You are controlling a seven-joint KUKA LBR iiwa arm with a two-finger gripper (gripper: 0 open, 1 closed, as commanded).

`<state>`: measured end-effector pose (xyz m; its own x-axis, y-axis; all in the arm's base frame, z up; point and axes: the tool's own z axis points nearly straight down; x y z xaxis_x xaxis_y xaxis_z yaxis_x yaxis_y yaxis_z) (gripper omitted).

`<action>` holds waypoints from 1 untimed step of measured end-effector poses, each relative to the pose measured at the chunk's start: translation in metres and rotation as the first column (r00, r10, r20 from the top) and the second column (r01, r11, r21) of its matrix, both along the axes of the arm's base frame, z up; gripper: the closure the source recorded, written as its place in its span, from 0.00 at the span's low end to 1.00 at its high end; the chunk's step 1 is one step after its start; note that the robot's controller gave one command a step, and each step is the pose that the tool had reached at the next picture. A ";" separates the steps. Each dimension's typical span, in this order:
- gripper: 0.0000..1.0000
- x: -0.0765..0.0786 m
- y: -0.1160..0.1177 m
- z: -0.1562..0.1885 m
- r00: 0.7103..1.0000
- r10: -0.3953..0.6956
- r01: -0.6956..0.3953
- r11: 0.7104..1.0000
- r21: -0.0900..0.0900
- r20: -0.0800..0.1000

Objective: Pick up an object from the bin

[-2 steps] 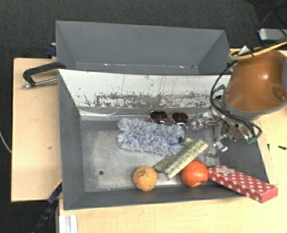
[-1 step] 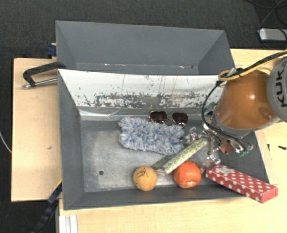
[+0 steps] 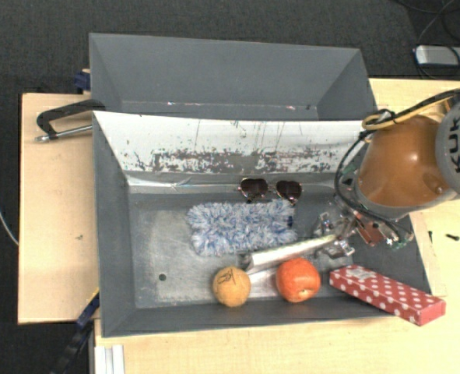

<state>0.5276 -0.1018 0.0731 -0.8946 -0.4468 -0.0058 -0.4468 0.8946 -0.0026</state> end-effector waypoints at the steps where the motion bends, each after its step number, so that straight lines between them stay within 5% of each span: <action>1: 1.00 0.000 0.000 0.000 1.000 0.000 0.000 1.000 0.000 0.000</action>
Offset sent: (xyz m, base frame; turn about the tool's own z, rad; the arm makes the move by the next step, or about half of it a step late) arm -0.0248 -0.0009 0.1489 -0.1946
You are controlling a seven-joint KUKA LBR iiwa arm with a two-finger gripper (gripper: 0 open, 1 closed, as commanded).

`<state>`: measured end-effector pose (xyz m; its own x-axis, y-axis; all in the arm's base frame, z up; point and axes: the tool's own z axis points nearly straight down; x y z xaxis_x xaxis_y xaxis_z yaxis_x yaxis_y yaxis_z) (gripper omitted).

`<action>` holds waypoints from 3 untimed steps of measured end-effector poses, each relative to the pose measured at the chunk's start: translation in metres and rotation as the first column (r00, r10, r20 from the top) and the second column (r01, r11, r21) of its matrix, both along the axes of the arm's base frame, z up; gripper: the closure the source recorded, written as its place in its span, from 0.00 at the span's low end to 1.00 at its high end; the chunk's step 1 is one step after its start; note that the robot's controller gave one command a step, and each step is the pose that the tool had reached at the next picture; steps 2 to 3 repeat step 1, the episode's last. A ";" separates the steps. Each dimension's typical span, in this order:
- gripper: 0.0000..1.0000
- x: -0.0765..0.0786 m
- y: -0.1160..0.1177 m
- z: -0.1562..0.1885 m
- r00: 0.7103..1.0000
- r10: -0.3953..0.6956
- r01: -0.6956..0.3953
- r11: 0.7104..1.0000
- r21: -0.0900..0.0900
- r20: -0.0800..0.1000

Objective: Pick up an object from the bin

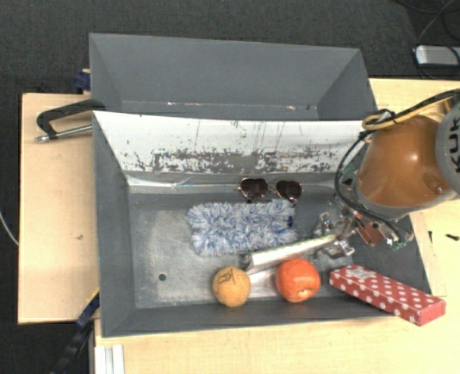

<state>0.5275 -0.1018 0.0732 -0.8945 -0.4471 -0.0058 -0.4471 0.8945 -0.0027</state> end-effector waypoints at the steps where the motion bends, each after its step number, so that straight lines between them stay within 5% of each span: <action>1: 1.00 -0.023 -0.001 0.151 0.982 0.191 -0.191 0.982 -0.003 0.002; 3: 1.00 -0.023 -0.001 0.151 0.982 0.191 -0.191 0.982 -0.003 0.002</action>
Offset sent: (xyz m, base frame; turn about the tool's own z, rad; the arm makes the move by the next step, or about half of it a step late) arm 0.0000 0.0000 0.0000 0.0000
